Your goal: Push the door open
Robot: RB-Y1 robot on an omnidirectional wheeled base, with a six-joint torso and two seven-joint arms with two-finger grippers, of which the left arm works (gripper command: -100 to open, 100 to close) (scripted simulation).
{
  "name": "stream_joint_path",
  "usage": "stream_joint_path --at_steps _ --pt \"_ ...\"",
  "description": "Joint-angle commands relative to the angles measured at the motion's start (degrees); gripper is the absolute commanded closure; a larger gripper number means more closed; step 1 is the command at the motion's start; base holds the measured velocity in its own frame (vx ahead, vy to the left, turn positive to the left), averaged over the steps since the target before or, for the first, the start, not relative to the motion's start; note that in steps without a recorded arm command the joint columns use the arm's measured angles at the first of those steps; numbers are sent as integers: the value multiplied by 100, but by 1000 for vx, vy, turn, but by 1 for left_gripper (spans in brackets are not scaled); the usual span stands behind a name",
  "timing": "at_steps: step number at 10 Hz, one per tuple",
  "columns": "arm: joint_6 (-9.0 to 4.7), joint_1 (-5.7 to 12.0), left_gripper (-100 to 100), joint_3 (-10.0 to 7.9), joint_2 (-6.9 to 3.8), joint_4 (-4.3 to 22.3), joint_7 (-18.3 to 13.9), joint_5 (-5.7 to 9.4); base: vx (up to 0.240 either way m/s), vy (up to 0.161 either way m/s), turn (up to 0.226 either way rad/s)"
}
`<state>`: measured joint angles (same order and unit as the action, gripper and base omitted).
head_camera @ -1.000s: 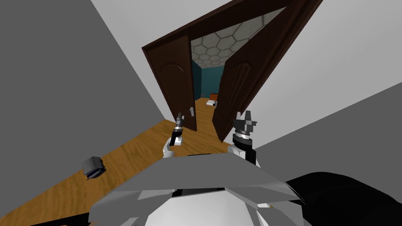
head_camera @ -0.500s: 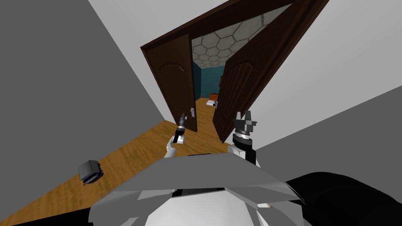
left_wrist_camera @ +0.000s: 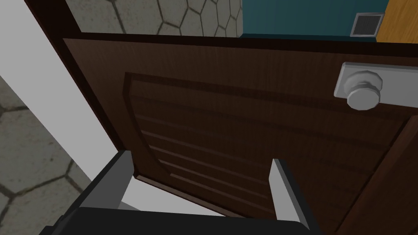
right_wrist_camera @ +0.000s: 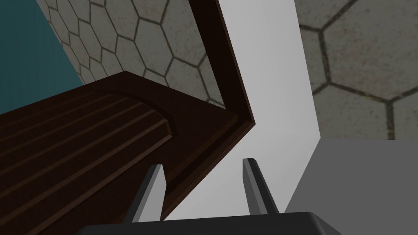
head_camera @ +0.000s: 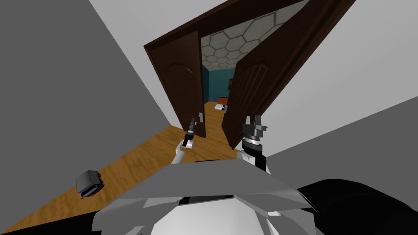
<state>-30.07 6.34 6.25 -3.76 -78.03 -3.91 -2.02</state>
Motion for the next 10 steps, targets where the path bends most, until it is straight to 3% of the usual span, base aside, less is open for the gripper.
stream_joint_path --at_steps 1,2,4,5,9,10 --pt "25 163 -100 75 17 286 -57 -10 68 87 -29" --pt "25 163 -100 75 17 371 -57 -10 57 66 -20" --pt "67 420 -100 155 17 748 -147 -13 60 64 -21" --pt "67 420 -100 155 17 838 -147 -13 55 60 -15" --pt "147 900 -100 304 35 1650 -317 -17 75 81 -25" --pt "147 900 -100 304 35 1712 -317 -17 72 73 -12"
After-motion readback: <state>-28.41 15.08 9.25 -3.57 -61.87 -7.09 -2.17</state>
